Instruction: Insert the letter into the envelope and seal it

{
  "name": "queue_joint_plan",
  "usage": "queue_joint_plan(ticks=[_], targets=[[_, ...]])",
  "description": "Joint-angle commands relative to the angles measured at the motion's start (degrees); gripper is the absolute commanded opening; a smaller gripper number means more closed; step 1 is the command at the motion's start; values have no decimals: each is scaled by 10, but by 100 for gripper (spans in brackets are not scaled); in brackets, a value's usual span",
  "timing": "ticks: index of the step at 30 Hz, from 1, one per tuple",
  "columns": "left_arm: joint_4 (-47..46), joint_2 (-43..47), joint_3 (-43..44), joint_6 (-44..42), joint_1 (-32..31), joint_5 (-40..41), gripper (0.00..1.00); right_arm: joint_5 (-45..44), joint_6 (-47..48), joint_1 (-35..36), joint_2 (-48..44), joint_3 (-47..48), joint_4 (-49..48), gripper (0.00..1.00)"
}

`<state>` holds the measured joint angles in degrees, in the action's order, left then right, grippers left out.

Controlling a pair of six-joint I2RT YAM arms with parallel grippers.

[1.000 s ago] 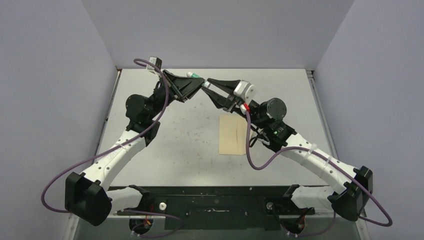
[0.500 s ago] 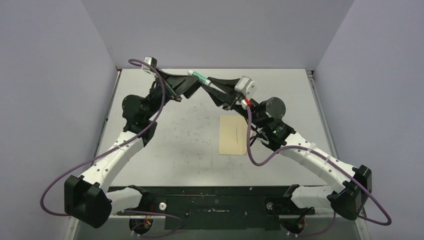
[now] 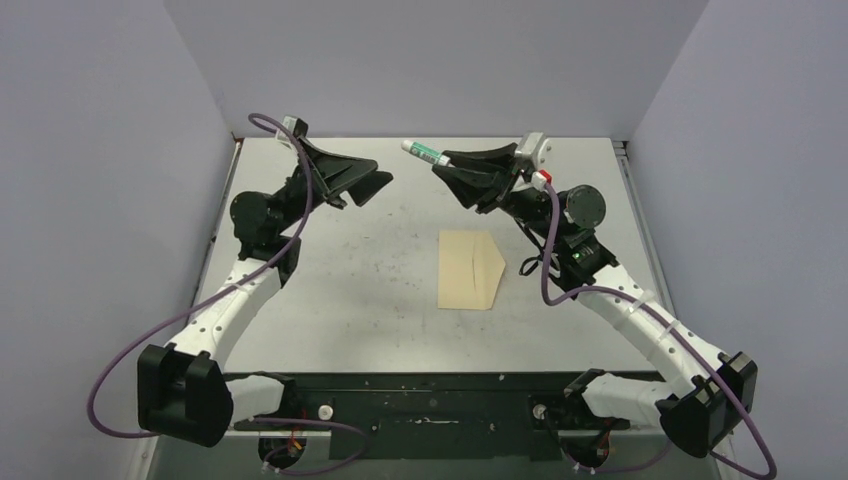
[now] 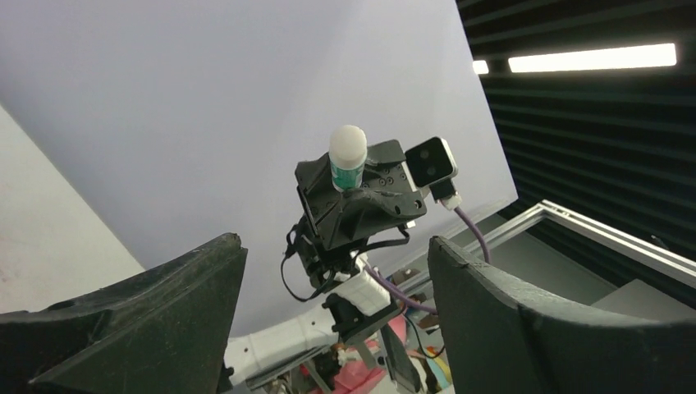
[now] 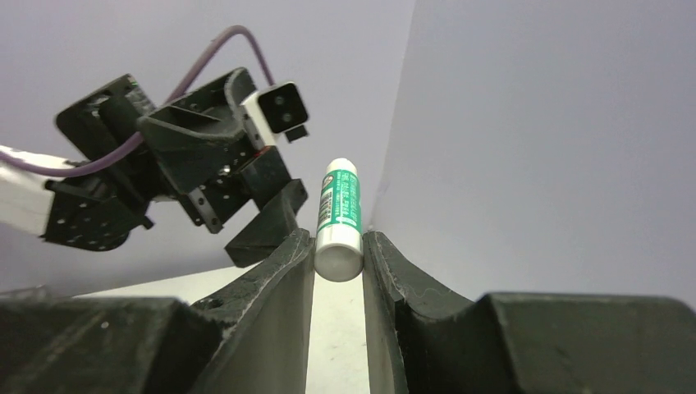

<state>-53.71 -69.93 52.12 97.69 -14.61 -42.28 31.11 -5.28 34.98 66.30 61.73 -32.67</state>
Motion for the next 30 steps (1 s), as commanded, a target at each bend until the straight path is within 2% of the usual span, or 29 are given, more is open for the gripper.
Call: queue_joint_plan(ticks=[1, 13, 16, 22, 25, 30], targets=[[-28, -10, 36, 27, 4, -62, 76, 86, -52, -13, 3, 24, 13, 5], [66, -12, 51, 25, -9, -75, 72, 155, -71, -18, 31, 49, 53, 5], [100, -11, 49, 4, -28, -68, 67, 167, -72, -19, 35, 53, 53, 5], [101, -13, 47, 6, -38, -62, 50, 178, -74, -24, 36, 51, 57, 5], [101, -13, 47, 8, -38, -63, 39, 183, -76, -25, 36, 49, 55, 5], [87, -15, 40, 19, -41, -65, 36, 207, -83, -30, 39, 51, 52, 5]])
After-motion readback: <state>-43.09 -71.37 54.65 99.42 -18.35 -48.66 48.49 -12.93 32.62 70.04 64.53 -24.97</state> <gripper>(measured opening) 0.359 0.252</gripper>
